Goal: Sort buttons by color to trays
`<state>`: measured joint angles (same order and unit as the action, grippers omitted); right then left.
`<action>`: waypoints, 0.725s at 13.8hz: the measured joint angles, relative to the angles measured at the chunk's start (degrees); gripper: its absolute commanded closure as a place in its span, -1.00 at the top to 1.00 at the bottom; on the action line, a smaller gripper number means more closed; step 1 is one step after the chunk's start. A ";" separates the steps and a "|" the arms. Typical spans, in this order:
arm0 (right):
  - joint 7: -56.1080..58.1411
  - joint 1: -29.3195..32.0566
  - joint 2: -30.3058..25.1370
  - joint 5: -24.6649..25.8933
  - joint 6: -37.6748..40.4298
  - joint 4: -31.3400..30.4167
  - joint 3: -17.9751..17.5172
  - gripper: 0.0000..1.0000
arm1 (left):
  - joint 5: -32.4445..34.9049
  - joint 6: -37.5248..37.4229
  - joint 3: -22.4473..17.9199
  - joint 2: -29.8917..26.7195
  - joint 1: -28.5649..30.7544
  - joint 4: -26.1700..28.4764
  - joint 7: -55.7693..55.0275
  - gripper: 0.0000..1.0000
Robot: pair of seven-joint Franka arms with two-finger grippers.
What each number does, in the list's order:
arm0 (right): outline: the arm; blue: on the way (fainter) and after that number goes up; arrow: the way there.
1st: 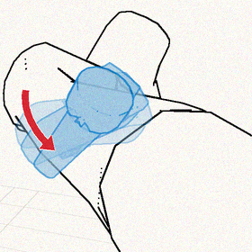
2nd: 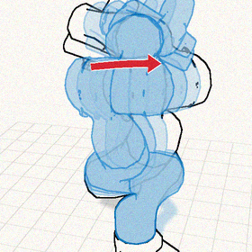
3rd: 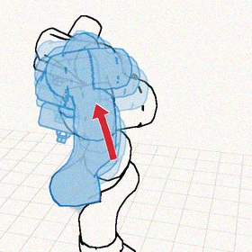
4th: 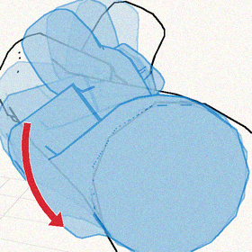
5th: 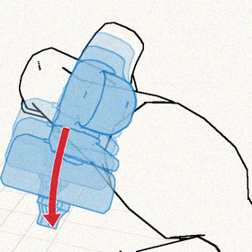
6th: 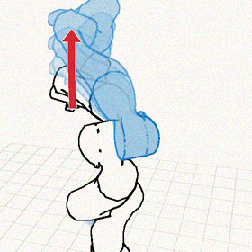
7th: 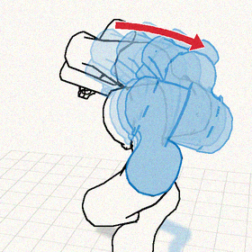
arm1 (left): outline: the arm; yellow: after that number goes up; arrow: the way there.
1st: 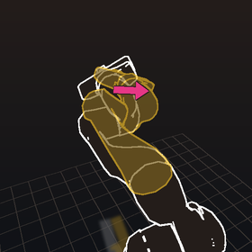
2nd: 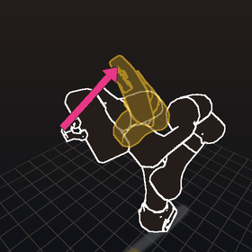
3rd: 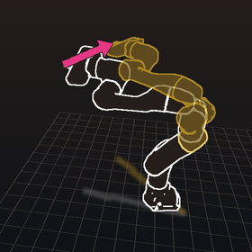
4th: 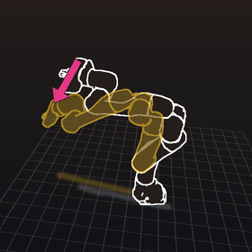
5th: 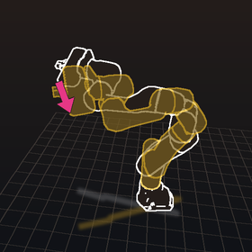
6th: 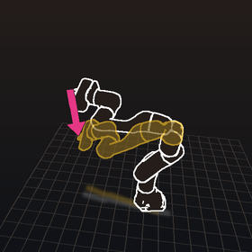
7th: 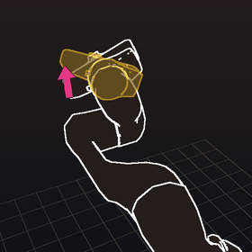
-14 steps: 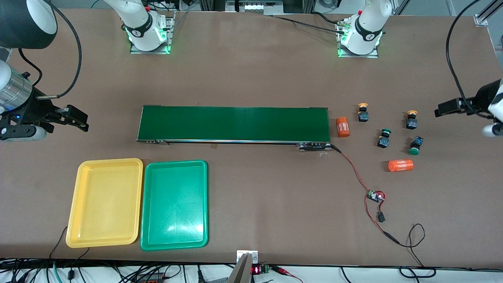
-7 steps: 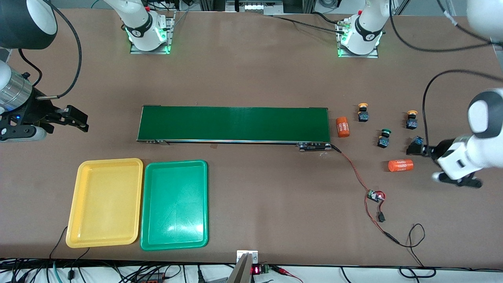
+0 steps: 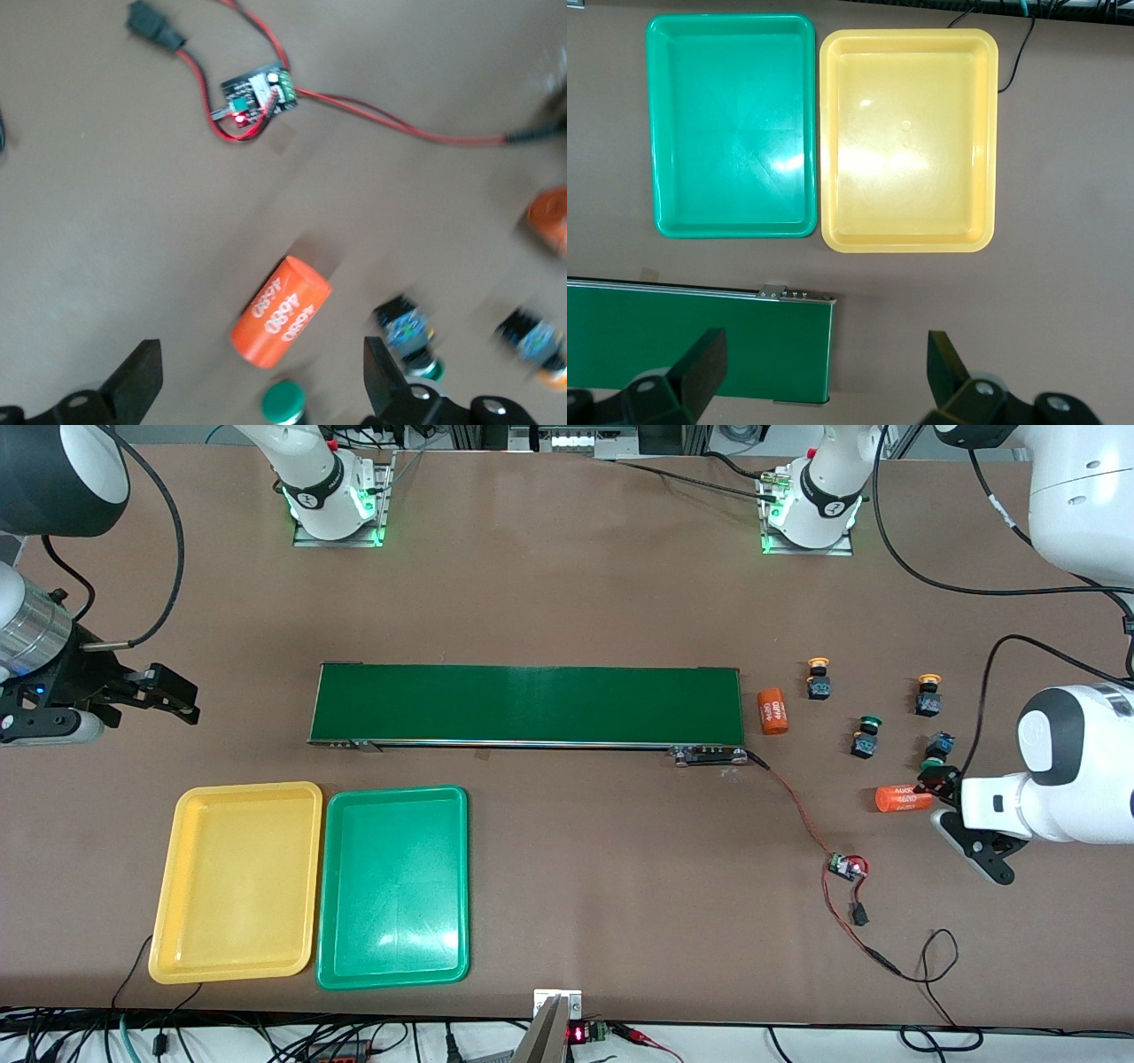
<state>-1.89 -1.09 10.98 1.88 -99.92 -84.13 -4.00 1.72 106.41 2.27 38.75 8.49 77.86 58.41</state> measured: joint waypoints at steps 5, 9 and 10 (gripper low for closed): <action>0.00 -0.39 0.69 0.00 -0.17 0.86 -0.32 1.00 | 0.33 -0.10 -0.04 1.18 1.15 1.71 19.36 1.00; 0.00 -0.44 0.82 0.00 -0.17 0.91 -0.33 1.00 | 0.33 0.19 -0.03 1.98 1.30 6.38 20.86 1.00; 0.00 -0.49 0.94 0.00 -0.19 0.92 -0.35 1.00 | 0.33 0.98 -0.03 2.01 1.43 6.86 21.29 1.00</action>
<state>-1.89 -1.57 11.92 1.88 -100.11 -83.21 -4.34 2.04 107.39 2.24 40.76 9.92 84.72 79.70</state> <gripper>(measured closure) 0.000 0.000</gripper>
